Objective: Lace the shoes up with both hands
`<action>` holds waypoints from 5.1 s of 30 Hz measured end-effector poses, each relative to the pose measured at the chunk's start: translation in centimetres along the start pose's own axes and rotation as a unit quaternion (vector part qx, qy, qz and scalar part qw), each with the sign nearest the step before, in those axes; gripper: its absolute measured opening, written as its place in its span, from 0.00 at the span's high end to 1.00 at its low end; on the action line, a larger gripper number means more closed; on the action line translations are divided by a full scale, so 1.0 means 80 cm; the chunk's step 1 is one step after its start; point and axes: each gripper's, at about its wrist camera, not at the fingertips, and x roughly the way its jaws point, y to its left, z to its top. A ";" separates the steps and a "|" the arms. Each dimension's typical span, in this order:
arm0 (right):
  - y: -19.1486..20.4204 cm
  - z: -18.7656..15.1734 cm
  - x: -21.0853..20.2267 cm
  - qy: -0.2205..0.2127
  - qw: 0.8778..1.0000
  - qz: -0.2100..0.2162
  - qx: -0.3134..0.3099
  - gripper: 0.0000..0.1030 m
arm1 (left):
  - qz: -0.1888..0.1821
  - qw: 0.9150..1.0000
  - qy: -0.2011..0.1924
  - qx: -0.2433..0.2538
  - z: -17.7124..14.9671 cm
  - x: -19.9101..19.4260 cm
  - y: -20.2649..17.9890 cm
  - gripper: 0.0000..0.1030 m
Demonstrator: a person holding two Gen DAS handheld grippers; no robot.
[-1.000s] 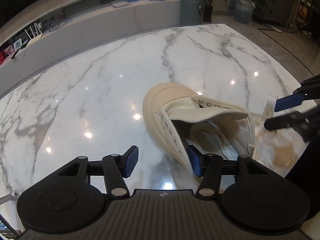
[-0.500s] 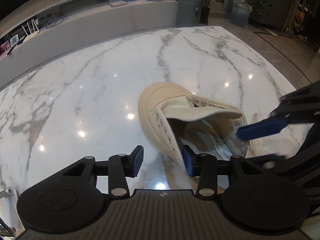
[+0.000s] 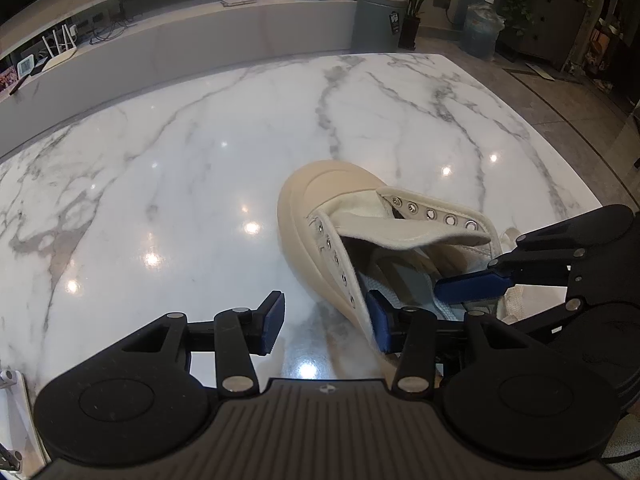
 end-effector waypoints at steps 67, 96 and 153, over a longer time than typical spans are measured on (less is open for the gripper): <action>-0.183 -0.022 -0.081 -0.101 0.961 -0.240 0.091 1.00 | 0.028 0.999 -0.003 0.015 -0.004 -0.001 -0.009 0.51; -0.003 -0.010 -0.068 -0.134 0.974 0.038 -0.177 0.66 | -0.023 0.999 -0.004 0.022 -0.010 -0.011 -0.017 0.80; -0.064 -0.024 -0.071 -0.116 0.992 0.055 -0.018 0.79 | -0.088 0.996 0.003 0.014 -0.006 0.006 -0.005 0.92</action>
